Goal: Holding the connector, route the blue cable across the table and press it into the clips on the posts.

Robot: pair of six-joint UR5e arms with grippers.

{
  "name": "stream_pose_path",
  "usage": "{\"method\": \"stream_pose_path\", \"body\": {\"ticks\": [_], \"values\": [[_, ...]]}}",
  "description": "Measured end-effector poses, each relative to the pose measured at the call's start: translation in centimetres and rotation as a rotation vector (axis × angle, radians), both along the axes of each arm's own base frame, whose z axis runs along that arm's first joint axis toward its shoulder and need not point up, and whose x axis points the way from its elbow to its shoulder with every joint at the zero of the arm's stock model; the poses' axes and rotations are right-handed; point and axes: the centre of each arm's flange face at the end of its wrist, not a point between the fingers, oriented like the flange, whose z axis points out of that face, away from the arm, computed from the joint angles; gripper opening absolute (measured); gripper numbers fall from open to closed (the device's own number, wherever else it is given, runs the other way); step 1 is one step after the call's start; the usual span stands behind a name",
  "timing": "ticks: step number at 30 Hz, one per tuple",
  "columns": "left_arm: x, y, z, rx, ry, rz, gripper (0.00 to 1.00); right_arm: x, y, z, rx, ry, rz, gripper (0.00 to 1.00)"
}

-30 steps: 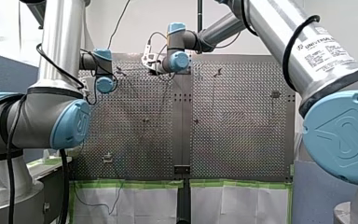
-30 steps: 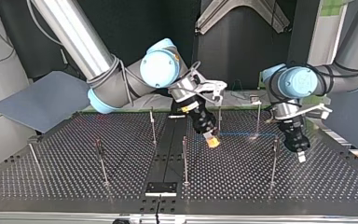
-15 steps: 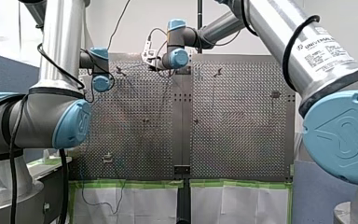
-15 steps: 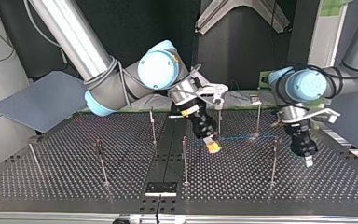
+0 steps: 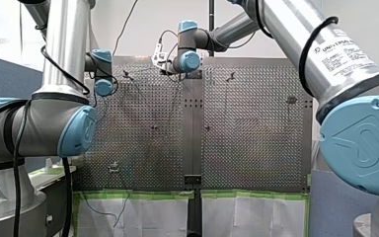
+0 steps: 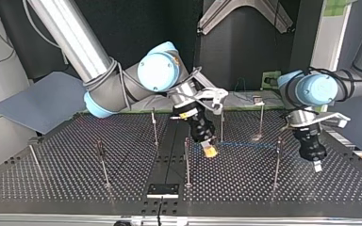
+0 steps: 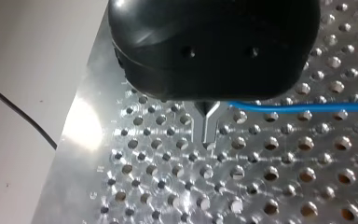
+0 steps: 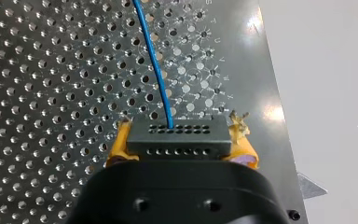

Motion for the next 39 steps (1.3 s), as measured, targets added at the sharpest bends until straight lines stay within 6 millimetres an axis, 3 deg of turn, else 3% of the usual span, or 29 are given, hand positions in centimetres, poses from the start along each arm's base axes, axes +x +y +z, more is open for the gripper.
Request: {"method": "stream_pose_path", "body": {"ticks": [9,11,12,14,15,17,18,20,21,22,23,39], "values": [[-0.2,0.7,-0.4,-0.021,0.02,0.016,0.0,0.1,0.2,0.0,-0.004,0.004,0.003,0.0],[-0.3,0.7,-0.6,-0.031,0.032,0.015,0.1,0.2,0.3,0.0,-0.003,0.004,0.003,0.0],[-0.4,0.7,-0.8,-0.038,0.038,0.014,0.1,0.2,0.3,0.0,-0.003,0.004,0.003,0.0],[-0.7,0.5,-1.3,-0.056,0.052,0.009,0.24,0.2,0.4,-0.1,-0.002,0.004,0.002,0.0],[-0.8,0.4,-1.6,-0.064,0.058,0.006,0.24,0.2,0.4,-0.1,-0.001,0.004,0.0,0.0],[-1.2,0.2,-2.3,-0.087,0.069,-0.003,0.37,0.2,0.4,-0.2,0.001,0.005,-0.006,0.0],[-1.3,0.1,-2.6,-0.096,0.073,-0.006,0.37,0.2,0.3,-0.3,0.002,0.006,-0.01,0.0],[-1.8,-0.1,-3.1,-0.115,0.081,-0.012,0.65,0.3,0.3,-0.6,0.004,0.009,-0.015,0.0],[-2.1,-0.2,-3.3,-0.122,0.083,-0.014,0.65,0.4,0.2,-0.8,0.006,0.012,-0.016,0.0],[-2.4,-0.3,-3.4,-0.128,0.085,-0.015,0.78,0.4,0.2,-1.0,0.007,0.014,-0.017,0.0],[-2.8,-0.4,-3.5,-0.136,0.085,-0.017,0.98,0.5,0.2,-1.2,0.009,0.016,-0.018,0.0],[-7.8,-2.9,-0.6,-0.214,0.08,-0.078,0.98,0.7,-0.3,-2.6,0.019,0.03,-0.023,0.0]]}}
